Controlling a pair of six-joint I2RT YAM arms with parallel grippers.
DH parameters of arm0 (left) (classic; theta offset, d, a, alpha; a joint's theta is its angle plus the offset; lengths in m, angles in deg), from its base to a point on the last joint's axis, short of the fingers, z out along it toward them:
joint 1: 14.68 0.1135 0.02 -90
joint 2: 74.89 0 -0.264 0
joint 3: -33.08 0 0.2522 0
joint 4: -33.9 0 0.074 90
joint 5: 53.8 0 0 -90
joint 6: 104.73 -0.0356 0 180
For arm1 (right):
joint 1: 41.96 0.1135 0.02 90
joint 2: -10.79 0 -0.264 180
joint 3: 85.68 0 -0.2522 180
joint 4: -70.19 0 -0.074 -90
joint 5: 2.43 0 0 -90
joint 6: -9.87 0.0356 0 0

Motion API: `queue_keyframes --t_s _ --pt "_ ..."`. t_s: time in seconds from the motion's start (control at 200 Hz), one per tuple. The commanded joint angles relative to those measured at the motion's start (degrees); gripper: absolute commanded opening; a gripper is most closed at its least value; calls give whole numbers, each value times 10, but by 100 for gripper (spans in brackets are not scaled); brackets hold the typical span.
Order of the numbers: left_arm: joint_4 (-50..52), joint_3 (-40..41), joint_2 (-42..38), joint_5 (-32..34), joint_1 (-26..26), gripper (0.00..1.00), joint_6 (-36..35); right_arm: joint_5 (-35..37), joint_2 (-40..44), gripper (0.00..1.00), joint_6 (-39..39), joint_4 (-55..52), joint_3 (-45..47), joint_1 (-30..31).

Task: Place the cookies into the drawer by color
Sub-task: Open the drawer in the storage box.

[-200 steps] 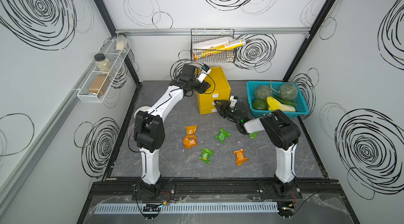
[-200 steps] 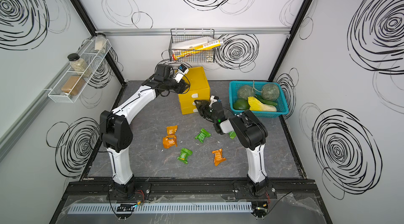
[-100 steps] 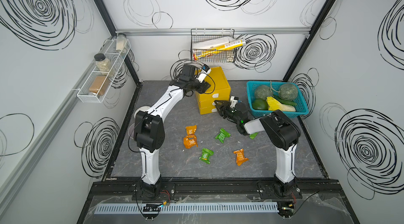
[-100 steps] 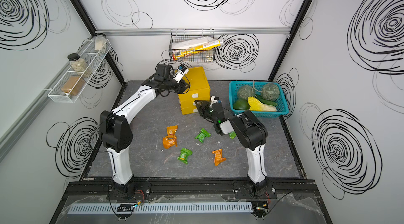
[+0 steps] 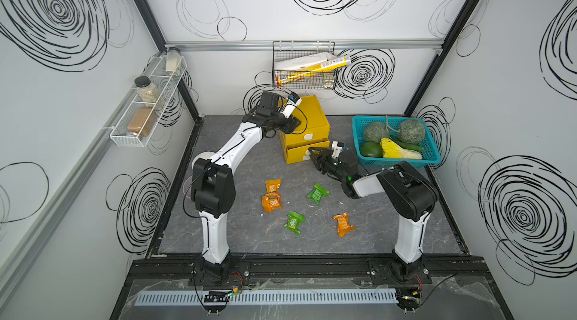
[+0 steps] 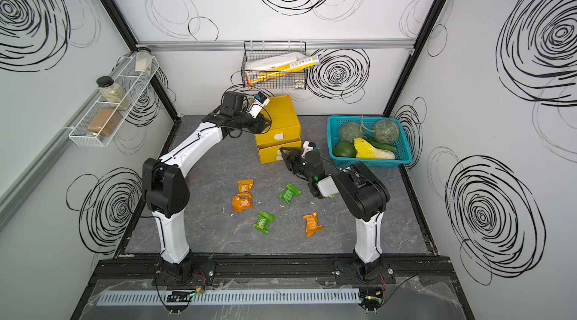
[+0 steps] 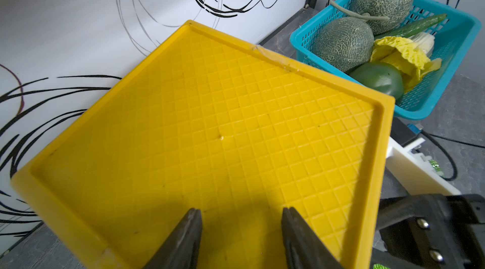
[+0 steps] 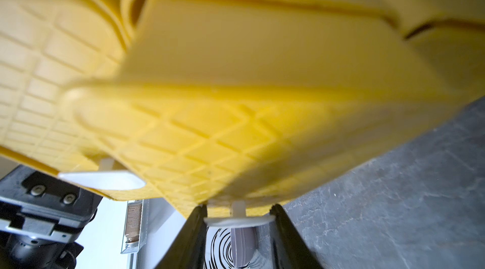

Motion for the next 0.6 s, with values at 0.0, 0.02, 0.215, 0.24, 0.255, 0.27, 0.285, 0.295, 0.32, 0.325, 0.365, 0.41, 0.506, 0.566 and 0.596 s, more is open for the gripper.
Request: queue_keyframes --t_s 0.0,0.02,0.215,0.24,0.255,0.27,0.285,0.295,0.32,0.325,0.365,0.41,0.506,0.566,0.596 --pt "108 17 23 7 5 55 7 23 32 40 -17 13 21 3" --pt "109 17 23 7 5 55 7 23 35 40 -17 13 25 4" --pt "109 18 22 6 5 55 7 32 69 40 -22 13 65 17" --pt "109 19 22 6 5 55 7 34 73 40 -23 12 70 19" --pt "108 19 22 7 5 54 7 35 75 40 -23 13 72 20" --pt "108 19 22 7 5 54 7 35 78 40 -23 12 75 20" --pt "108 19 22 7 5 55 7 36 80 40 -23 13 77 21" --pt "108 19 22 8 5 55 7 37 81 40 -23 13 79 22" --pt "108 19 22 8 5 55 7 38 85 40 -23 13 83 24" --pt "108 19 22 8 5 55 7 38 86 40 -23 13 84 24" --pt "108 20 22 8 5 55 7 40 91 40 -22 12 90 25" --pt "108 20 22 8 5 55 7 43 95 40 -22 13 97 27" --pt "107 24 19 9 5 55 7 47 106 40 -23 13 110 29" --pt "106 26 17 8 5 55 6 48 111 40 -24 13 120 29" --pt "106 27 16 8 5 55 6 49 114 40 -26 14 123 29"
